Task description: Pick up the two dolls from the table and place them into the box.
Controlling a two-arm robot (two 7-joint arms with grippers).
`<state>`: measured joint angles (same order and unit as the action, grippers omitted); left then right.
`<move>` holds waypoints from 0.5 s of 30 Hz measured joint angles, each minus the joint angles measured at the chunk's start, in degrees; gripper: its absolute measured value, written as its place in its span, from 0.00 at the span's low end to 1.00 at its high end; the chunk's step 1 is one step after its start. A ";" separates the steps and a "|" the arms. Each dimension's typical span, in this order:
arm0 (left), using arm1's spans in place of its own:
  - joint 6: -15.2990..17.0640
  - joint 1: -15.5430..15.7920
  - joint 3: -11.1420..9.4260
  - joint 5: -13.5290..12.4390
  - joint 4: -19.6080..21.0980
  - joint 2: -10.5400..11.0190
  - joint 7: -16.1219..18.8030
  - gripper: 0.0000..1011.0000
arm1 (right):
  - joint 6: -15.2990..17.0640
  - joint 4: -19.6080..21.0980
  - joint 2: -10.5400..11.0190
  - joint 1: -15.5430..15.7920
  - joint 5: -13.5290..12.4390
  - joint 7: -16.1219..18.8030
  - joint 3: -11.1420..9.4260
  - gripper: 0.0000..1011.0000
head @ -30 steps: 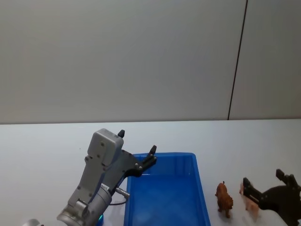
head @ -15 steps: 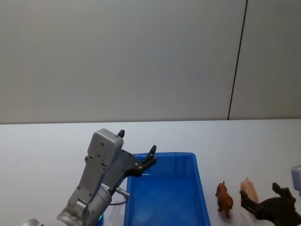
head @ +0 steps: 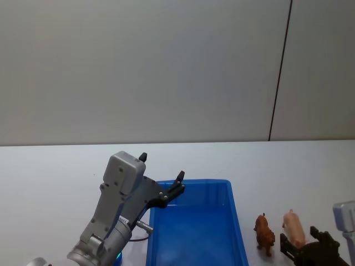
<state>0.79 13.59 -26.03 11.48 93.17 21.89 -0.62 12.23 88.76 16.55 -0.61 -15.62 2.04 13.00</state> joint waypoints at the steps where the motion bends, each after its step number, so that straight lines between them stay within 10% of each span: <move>1: 0.00 0.00 0.00 0.00 0.00 0.00 0.00 0.99 | 0.00 -0.23 -0.07 -0.05 -0.03 0.08 0.01 0.85; 15: 0.00 0.00 0.00 0.00 0.00 0.00 0.00 0.99 | -0.64 -1.29 -0.51 -0.06 0.53 0.27 0.14 0.40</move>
<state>0.80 13.59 -26.03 11.48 93.18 21.89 -0.62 11.59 87.47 16.04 -0.67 -15.09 2.31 13.14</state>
